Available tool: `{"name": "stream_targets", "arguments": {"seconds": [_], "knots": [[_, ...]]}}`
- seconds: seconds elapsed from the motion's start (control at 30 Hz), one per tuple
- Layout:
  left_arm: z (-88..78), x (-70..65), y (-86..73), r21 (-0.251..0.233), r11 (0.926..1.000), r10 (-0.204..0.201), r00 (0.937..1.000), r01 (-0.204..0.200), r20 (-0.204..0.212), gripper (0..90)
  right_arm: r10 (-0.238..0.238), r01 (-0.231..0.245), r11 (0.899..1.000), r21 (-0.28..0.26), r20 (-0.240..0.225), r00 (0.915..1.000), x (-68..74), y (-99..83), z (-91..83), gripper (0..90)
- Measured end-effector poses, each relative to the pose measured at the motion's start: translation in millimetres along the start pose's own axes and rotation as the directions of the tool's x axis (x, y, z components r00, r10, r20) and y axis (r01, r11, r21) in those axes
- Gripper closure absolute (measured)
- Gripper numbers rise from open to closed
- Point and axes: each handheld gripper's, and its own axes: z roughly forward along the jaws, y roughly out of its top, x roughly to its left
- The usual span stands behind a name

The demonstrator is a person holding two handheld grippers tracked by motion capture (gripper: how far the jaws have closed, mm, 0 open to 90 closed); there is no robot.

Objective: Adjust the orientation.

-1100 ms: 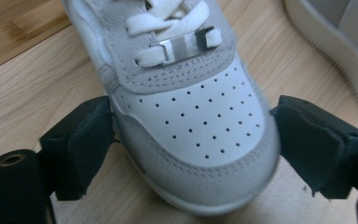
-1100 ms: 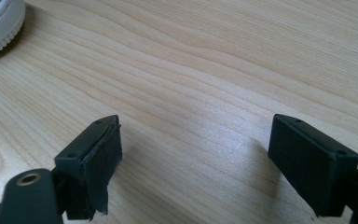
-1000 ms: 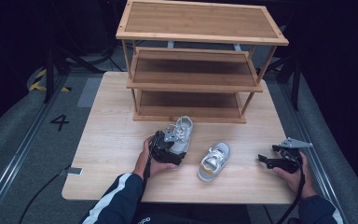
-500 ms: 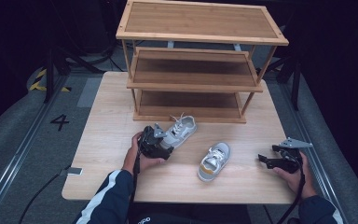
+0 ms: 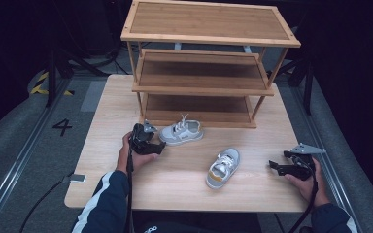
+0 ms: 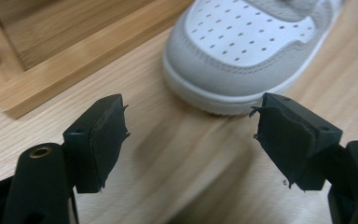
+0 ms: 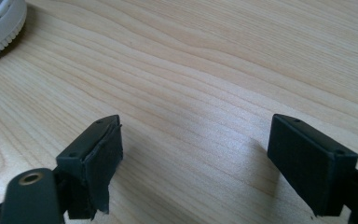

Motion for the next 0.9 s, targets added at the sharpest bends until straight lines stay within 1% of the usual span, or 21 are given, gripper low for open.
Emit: {"name": "stream_targets", "arguments": {"seconds": [0.03,0.07,0.1,0.13,0.17,0.23,0.27,0.33,0.4,0.43,0.5,0.53,0.57,0.6,0.63,0.7,0.73,0.77,0.83,0.87,0.9], "knots": [[-0.3,1.7,0.3,0.002,1.0,-0.002,1.0,0.002,-0.008,24.6,-0.002,0.002,1.0,0.001,0.001,1.0,-0.1,0.0,0.0,18.5],[-0.5,4.1,0.5,-0.001,0.9999,-0.012,0.9999,0.012,-0.005,25.3,-0.001,0.001,1.0,0.0,0.001,1.0,-0.1,0.0,0.0,18.5],[-0.4,5.9,0.5,-0.013,0.9997,-0.021,0.9998,0.021,-0.005,25.3,-0.002,0.002,1.0,0.001,0.001,1.0,-0.1,0.0,0.0,18.5],[-2.7,6.6,0.5,-0.031,0.9984,-0.048,0.9987,0.048,0.02,28.6,0.0,0.0,1.0,0.0,0.0,1.0,0.0,-0.1,-0.1,18.5],[-2.7,6.6,0.5,-0.031,0.9984,-0.048,0.9987,0.048,0.02,28.8,0.0,0.0,1.0,0.0,0.0,1.0,0.0,-0.1,-0.1,18.5],[-7.9,3.1,2.9,-0.046,0.9975,-0.052,0.9973,0.054,0.051,28.8,-0.001,0.001,1.0,0.0,0.001,1.0,0.1,-0.3,-0.2,18.5],[-12.1,0.5,5.5,-0.053,0.998,-0.03,0.9983,0.033,0.049,29.0,-0.001,0.001,1.0,0.0,0.001,1.0,0.1,-0.3,-0.3,18.5],[-20.7,-8.9,10.9,-0.092,0.9957,-0.008,0.9974,0.015,0.071,30.4,-0.001,0.001,1.0,0.0,0.0,1.0,0.1,-0.3,-0.3,18.5],[-29.1,-21.5,17.7,-0.116,0.9932,0.022,0.996,-0.011,0.087,30.7,-0.001,0.001,1.0,0.0,0.0,1.0,0.2,-0.4,-0.4,18.5],[-33.4,-27.2,21.0,-0.128,0.9916,0.032,0.9941,-0.018,0.104,31.4,-0.002,0.002,1.0,-0.001,-0.001,1.0,0.2,-0.6,-0.6,18.5],[-39.1,-37.3,28.2,-0.163,0.986,0.058,0.9872,-0.033,0.148,32.5,-0.002,0.002,1.0,0.0,-0.001,1.0,0.3,-0.7,-0.6,18.5],[-40.7,-43.1,32.2,-0.177,0.9831,0.075,0.9845,-0.046,0.158,33.2,-0.002,0.002,1.0,-0.001,-0.001,1.0,0.3,-0.7,-0.6,18.5],[-41.4,-54.3,39.0,-0.192,0.9792,0.102,0.9779,-0.067,0.183,34.8,-0.002,0.002,1.0,0.0,-0.001,1.0,0.2,-0.7,-0.6,18.5],[-41.4,-54.3,39.0,-0.192,0.9792,0.102,0.9779,-0.067,0.183,35.7,-0.002,0.002,1.0,0.0,-0.001,1.0,0.2,-0.7,-0.6,18.5],[-39.9,-62.7,43.4,-0.2,0.9773,0.113,0.9714,-0.071,0.209,35.7,-0.002,0.002,1.0,0.0,-0.001,1.0,0.2,-0.7,-0.6,18.5],[-36.1,-75.5,50.1,-0.199,0.9745,0.148,0.9644,-0.105,0.219,37.0,-0.002,0.002,1.0,0.0,-0.001,1.0,0.3,-0.7,-0.6,18.4],[-33.9,-79.2,52.5,-0.198,0.9736,0.158,0.9616,-0.113,0.225,37.0,-0.002,0.002,1.0,0.0,-0.001,1.0,0.3,-0.7,-0.6,18.4],[-29.9,-83.6,56.4,-0.186,0.9735,0.174,0.958,-0.133,0.228,37.4,-0.002,0.002,1.0,0.0,-0.001,1.0,0.3,-0.7,-0.6,18.4],[-20.9,-89.1,61.3,-0.181,0.9748,0.172,0.9566,-0.131,0.235,38.2,-0.001,0.001,1.0,0.0,-0.001,1.0,0.3,-0.7,-0.6,18.4],[-16.7,-90.2,64.0,-0.171,0.9757,0.175,0.9555,-0.137,0.237,38.2,-0.002,0.002,1.0,0.0,-0.001,1.0,0.3,-0.7,-0.6,18.5],[-12.3,-92.2,66.5,-0.164,0.9775,0.169,0.9564,-0.132,0.238,38.3,-0.002,0.002,1.0,0.0,-0.001,1.0,0.3,-0.7,-0.6,18.4]]}}
